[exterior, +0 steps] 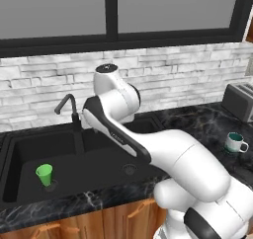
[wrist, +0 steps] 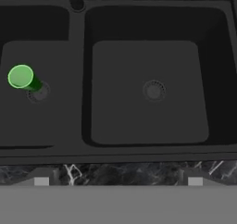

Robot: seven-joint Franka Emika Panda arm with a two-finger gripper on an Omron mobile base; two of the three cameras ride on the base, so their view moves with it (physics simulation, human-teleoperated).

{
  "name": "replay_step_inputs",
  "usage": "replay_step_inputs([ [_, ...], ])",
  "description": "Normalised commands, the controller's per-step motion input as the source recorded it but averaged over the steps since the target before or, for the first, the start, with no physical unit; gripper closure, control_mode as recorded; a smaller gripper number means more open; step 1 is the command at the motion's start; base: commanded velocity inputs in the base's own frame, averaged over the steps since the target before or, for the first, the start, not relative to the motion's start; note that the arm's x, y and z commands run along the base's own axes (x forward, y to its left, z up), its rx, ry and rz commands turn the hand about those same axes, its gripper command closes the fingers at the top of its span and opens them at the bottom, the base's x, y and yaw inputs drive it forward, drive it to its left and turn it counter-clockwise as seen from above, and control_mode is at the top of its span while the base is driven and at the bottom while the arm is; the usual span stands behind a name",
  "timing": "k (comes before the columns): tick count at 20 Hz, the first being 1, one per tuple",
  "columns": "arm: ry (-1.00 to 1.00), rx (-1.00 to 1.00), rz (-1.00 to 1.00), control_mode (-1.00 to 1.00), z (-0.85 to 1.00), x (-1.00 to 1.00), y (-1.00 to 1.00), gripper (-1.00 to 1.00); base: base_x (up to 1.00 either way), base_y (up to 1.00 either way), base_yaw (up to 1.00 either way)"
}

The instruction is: Move any existing items from the left basin to the right basin for drying. Then move the mug from the counter to the left basin of the sink for washing.

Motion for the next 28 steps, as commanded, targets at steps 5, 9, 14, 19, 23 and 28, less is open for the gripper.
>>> replay_step_inputs([
  [5, 0.00, -0.08, 0.00, -1.00, -0.20, -0.07, 0.63, -1.00, 0.00, 0.00, 0.00],
  [9, 0.00, -0.07, 0.00, -1.00, -0.17, -0.17, 0.52, -1.00, 0.00, 0.00, 0.00],
  [14, 0.01, -0.05, 0.00, -1.00, -0.22, -0.09, 0.44, -1.00, 0.00, 0.00, 0.00],
  [19, 0.05, -0.03, 0.00, -1.00, -0.28, 0.01, 0.44, -1.00, 0.00, 0.00, 0.00],
  [23, 0.03, 0.00, 0.00, -1.00, -0.29, 0.04, 0.44, -1.00, 0.00, 0.00, 0.00],
  [28, 0.00, 0.00, 0.00, -1.00, -0.30, 0.10, 0.42, -1.00, 0.00, 0.00, 0.00],
])
